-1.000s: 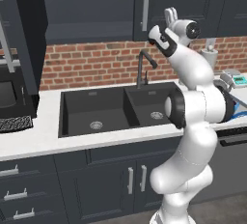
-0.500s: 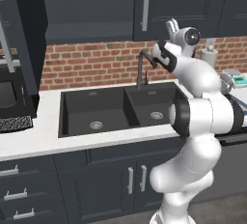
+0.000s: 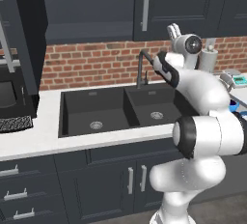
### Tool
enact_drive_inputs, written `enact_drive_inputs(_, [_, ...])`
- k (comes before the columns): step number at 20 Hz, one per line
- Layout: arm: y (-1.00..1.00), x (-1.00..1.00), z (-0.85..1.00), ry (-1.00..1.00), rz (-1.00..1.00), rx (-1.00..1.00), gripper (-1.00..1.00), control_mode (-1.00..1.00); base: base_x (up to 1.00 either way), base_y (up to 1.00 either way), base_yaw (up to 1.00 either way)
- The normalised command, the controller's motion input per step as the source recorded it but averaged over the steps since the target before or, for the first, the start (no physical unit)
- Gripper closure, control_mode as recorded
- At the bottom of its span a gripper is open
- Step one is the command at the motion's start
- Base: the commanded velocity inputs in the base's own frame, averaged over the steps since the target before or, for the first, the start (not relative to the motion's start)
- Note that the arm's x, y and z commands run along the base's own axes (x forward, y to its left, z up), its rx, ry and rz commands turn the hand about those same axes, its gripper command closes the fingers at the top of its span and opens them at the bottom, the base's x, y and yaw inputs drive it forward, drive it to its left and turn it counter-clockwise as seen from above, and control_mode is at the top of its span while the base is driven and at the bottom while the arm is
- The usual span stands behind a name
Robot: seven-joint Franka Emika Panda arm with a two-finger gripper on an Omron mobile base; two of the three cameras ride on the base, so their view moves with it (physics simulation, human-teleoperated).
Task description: Pick the kettle from the counter and place it on the tray. Then pick the mug from the cabinet and place it on the tray. Then close the cabinet doors.
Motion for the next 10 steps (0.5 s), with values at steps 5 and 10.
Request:
enact_drive_inputs(5, [0.03, -0.69, -0.11, -0.09, 0.00, -0.07, -1.00, -1.00, 0.00, 0.00, 0.00])
enact_drive_inputs(10, [0.01, -1.00, -0.17, -0.11, 0.00, -0.07, -1.00, -1.00, 0.00, 0.00, 0.00])
